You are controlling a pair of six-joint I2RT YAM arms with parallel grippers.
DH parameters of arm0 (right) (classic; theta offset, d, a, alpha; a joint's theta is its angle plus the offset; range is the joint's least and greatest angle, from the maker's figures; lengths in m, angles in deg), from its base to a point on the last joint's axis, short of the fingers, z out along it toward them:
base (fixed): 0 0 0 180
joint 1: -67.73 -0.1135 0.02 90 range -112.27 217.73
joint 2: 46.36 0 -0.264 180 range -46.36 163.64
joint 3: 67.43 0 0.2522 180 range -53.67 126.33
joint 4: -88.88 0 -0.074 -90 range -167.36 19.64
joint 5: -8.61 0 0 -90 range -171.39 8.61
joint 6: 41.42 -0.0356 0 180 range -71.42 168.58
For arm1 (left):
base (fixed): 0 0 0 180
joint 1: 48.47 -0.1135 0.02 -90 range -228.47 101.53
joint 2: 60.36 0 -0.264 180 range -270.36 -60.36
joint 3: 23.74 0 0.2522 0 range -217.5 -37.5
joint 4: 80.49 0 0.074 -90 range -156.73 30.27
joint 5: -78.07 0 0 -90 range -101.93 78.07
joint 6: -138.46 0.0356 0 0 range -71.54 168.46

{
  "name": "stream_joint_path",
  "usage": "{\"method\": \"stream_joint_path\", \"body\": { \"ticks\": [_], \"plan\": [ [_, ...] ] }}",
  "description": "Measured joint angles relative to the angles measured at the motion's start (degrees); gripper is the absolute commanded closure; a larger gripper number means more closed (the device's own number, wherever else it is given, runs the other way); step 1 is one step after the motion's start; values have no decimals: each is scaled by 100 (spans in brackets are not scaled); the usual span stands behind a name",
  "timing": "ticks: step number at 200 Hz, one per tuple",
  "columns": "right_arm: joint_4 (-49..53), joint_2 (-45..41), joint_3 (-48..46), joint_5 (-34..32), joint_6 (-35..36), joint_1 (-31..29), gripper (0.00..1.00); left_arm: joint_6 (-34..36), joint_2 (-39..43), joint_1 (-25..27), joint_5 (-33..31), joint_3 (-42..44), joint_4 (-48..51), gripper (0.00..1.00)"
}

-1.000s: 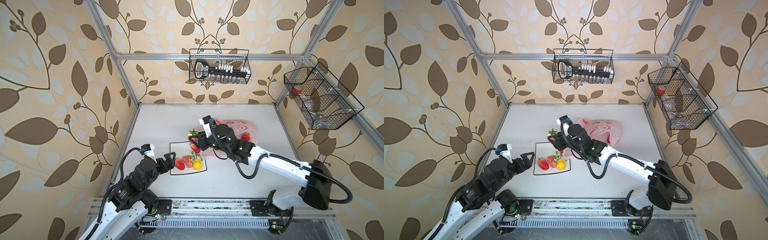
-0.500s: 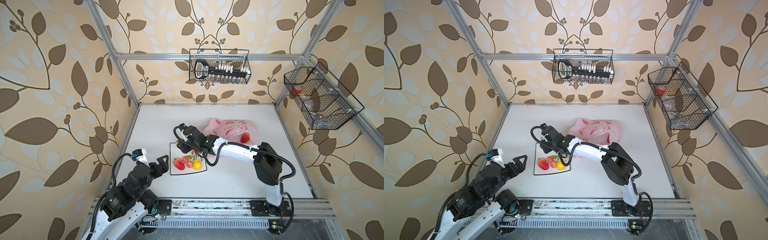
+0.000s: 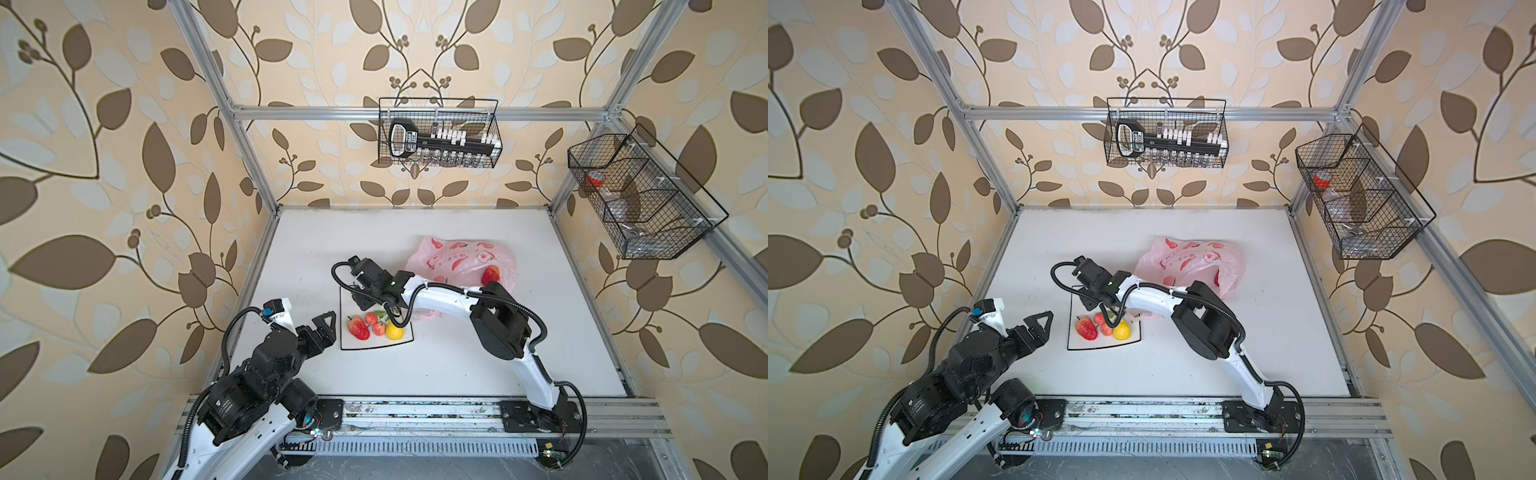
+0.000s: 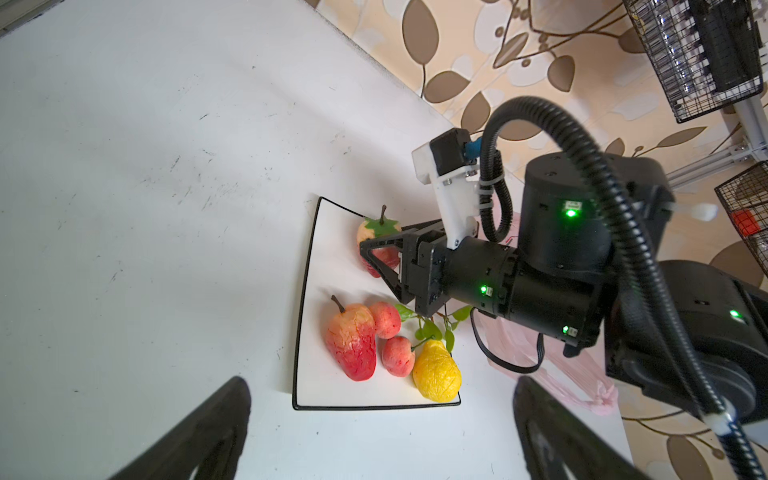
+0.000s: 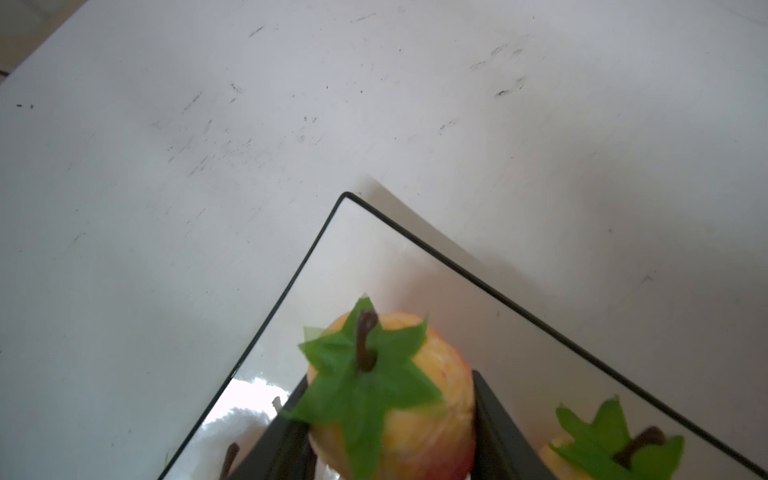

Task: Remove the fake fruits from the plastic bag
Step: 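Carry the strawberry over the white plate and lower it with the right gripper, then open the right gripper to release the strawberry onto the plate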

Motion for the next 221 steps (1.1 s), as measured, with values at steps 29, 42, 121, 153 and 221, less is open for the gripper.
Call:
{"method": "stream_joint_path", "body": {
  "ticks": [29,42,121,153,221],
  "plan": [
    [79,168,184,4,59,-46,42,57,-46,0,15,-48,-2,3],
    [105,179,212,7,76,-48,38,87,-74,0,31,-90,-2,3],
    [293,-85,299,24,83,-46,33,391,-389,0,297,-120,-282,2],
    [262,-1054,-26,39,79,-46,34,640,-667,0,470,-243,-450,1],
    [-188,-4085,-1803,-717,72,33,36,1565,-1436,0,1163,-343,-1333,3]
  ]
}}
